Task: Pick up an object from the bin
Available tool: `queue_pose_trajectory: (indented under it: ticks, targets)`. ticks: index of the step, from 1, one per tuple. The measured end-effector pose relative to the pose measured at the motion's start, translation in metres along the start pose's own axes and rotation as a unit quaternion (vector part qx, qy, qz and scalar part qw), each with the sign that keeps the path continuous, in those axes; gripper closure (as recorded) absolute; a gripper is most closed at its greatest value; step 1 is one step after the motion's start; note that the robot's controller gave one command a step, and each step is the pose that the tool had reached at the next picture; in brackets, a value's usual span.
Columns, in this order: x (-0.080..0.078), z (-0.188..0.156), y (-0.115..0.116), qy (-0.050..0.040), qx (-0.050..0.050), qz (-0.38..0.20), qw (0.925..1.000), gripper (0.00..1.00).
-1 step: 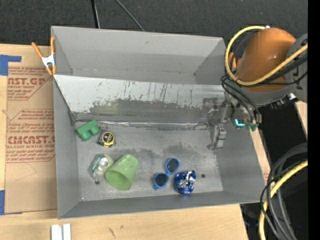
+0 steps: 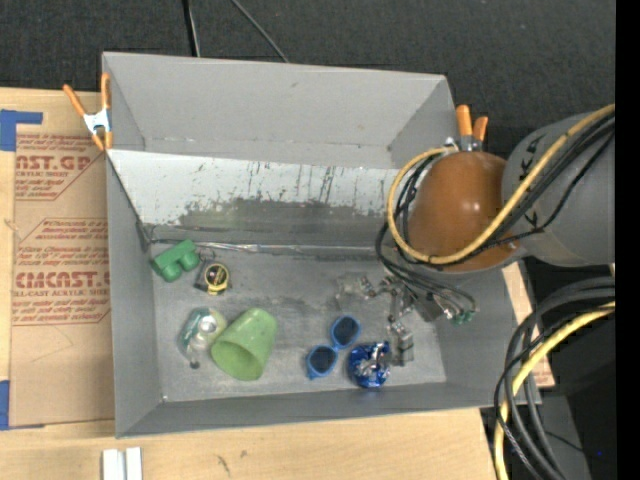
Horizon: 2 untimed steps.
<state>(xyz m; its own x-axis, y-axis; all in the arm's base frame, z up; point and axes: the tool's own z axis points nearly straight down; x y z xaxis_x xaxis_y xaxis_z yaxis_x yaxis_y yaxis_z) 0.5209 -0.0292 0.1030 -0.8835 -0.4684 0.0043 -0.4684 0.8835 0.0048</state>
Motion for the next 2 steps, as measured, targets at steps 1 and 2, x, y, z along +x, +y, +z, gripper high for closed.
queue_pose_trajectory:
  ticks: [1,2]
  targets:
    - [0.0189,0.0241,0.0243,-0.0027,0.003,-0.015,0.9999,0.0]
    - [0.0171,0.023,0.0231,-0.0059,0.004,-0.014,0.9999,1.0]
